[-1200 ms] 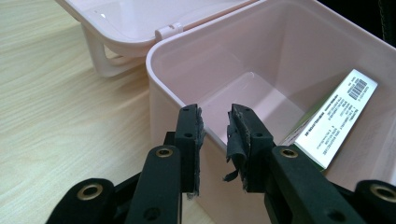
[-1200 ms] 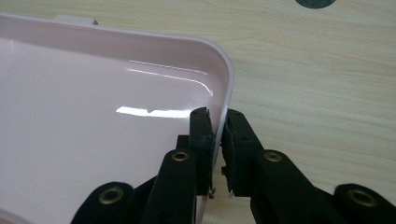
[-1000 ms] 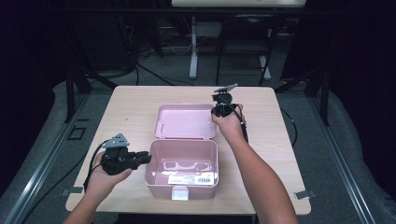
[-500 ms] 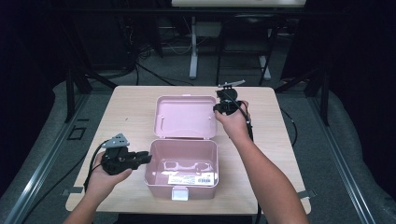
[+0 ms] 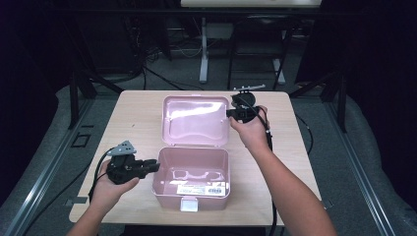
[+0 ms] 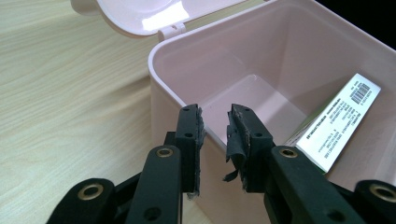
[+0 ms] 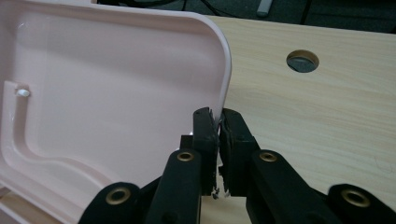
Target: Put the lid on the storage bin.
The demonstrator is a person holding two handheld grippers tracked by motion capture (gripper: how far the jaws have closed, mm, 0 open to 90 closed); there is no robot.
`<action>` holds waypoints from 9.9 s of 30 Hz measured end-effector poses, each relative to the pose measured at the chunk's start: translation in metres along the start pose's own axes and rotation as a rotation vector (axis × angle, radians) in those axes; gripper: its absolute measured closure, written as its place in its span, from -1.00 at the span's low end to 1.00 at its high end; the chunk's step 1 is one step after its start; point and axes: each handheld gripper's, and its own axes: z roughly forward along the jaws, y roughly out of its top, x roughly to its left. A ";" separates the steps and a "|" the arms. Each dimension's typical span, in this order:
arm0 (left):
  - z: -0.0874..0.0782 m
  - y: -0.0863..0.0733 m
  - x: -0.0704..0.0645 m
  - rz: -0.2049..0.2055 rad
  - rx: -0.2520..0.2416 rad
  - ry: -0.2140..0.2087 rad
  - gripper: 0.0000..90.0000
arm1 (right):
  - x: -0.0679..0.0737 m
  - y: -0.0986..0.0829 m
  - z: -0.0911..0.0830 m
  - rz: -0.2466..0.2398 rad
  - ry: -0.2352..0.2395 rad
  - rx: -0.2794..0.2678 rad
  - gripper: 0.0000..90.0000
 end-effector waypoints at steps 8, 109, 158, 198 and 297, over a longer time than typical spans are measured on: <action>0.000 0.000 0.000 0.002 -0.003 0.003 0.64 | 0.005 -0.004 -0.019 -0.046 0.011 -0.042 0.91; 0.013 0.120 0.043 -0.013 -0.175 0.195 0.79 | 0.012 -0.022 -0.044 -0.075 0.087 -0.185 0.84; 0.000 0.114 0.036 -0.023 -0.199 0.136 0.69 | 0.017 -0.028 -0.058 -0.105 0.128 -0.216 0.74; -0.024 0.109 0.015 0.023 -0.205 0.096 0.44 | 0.022 -0.046 -0.091 -0.127 0.221 -0.263 0.52; -0.050 0.068 -0.018 0.083 -0.172 0.080 0.47 | 0.010 -0.074 -0.127 -0.111 0.290 -0.264 0.39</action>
